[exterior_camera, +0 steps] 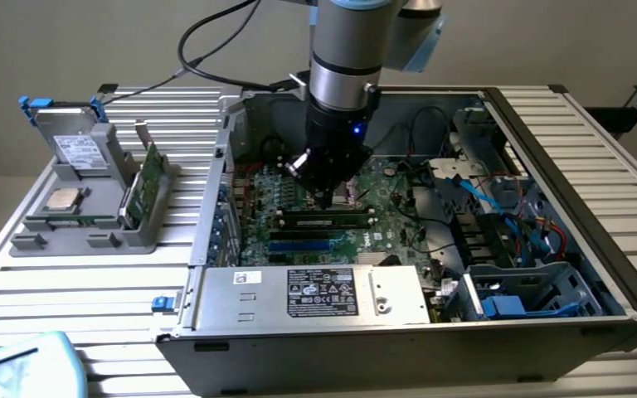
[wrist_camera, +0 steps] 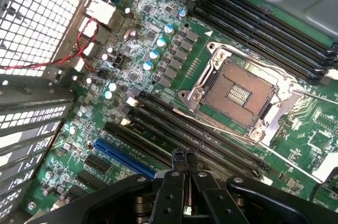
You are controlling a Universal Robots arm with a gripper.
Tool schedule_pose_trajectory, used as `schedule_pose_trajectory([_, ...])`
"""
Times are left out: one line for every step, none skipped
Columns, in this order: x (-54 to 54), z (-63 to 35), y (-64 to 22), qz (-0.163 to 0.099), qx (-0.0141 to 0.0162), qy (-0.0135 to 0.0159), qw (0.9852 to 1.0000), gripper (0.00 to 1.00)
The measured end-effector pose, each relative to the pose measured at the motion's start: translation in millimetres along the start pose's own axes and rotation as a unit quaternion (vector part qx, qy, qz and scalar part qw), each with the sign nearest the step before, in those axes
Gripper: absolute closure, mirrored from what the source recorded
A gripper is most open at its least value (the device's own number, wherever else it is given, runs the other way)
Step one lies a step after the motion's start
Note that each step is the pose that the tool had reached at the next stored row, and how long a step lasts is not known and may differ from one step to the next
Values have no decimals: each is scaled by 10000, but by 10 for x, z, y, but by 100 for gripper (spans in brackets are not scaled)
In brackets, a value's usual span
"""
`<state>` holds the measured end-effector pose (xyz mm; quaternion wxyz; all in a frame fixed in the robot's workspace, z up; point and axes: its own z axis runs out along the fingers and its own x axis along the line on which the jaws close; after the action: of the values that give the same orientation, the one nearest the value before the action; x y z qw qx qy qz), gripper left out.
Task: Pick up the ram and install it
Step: 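Press down the ram until it locks into place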
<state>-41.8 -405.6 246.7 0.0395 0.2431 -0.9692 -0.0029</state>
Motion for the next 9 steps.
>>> schedule_pose_trajectory([0, 0, 0, 58, 0, -2, 10000, 89])
schedule_pose_trajectory([0, 0, 0, 117, 1, -3, 9999, 89])
schedule_pose_trajectory([1, 0, 0, 173, 1, -6, 9999, 89])
schedule_pose_trajectory([1, 0, 0, 234, 2, -10, 9997, 89])
schedule_pose_trajectory([1, 0, 0, 292, 2, -14, 9996, 89])
schedule_pose_trajectory([1, 0, 0, 346, 5, -20, 9994, 89])
schedule_pose_trajectory([1, 0, 0, 402, 6, -26, 9992, 89])
schedule_pose_trajectory([1, 0, 0, 456, 9, -34, 9990, 89])
schedule_pose_trajectory([1, 0, 0, 504, 12, -43, 9987, 89])
